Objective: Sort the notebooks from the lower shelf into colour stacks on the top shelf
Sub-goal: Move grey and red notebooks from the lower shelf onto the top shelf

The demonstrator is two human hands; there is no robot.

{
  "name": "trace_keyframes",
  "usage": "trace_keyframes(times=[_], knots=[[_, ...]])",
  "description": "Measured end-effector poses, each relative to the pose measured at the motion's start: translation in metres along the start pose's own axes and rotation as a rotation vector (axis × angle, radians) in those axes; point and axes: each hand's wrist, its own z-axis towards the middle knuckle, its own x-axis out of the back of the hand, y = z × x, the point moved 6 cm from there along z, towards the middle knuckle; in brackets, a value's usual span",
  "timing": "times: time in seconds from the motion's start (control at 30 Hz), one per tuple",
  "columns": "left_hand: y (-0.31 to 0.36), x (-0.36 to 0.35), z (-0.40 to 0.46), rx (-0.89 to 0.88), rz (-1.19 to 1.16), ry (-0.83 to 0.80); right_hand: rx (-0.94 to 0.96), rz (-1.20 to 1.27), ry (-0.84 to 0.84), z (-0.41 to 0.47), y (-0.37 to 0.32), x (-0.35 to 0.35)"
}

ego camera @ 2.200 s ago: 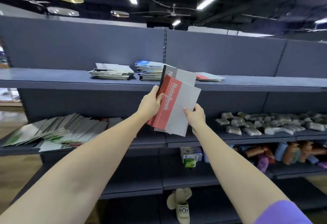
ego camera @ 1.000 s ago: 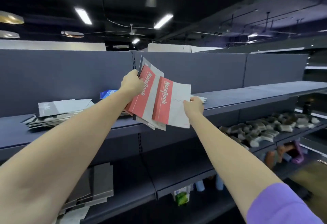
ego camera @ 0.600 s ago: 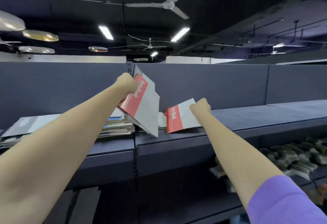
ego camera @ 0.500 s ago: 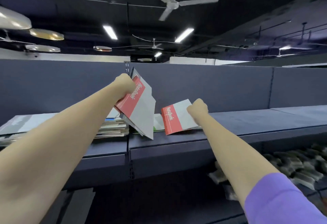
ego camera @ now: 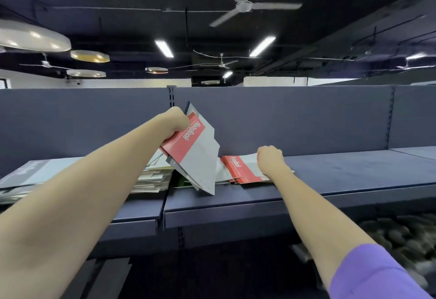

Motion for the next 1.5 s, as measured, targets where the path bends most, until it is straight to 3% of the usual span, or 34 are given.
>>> trace_keyframes(times=[0.17,0.23,0.43,0.57,0.7,0.9,1.07,1.2,1.5], knots=[[0.005,-0.007,0.001,0.02,-0.02,-0.033,-0.023,-0.018,0.005,-0.004,-0.004,0.006],[0.007,-0.008,0.003,0.026,-0.05,-0.035,-0.027,0.166,-0.031,-0.005,-0.017,0.01],[0.003,-0.018,0.005,0.067,-0.197,-0.034,-0.078,1.022,-0.226,-0.01,-0.07,0.007],[-0.001,-0.02,0.005,0.059,-0.251,-0.057,-0.143,1.179,-0.155,-0.009,-0.061,0.014],[-0.007,-0.024,0.006,0.011,-0.248,-0.096,-0.119,1.242,-0.267,-0.02,-0.05,0.021],[-0.005,-0.036,0.008,-0.04,-0.294,0.005,-0.233,1.172,-0.243,-0.021,-0.035,0.022],[-0.022,-0.038,0.015,-0.015,-0.35,0.113,-0.264,0.646,0.012,-0.017,0.004,0.038],[-0.036,-0.04,0.016,0.03,-0.343,0.08,-0.2,0.39,0.012,-0.017,0.019,0.028],[-0.046,-0.04,0.011,-0.016,-0.462,0.078,-0.19,0.074,0.089,-0.019,0.011,0.018]])
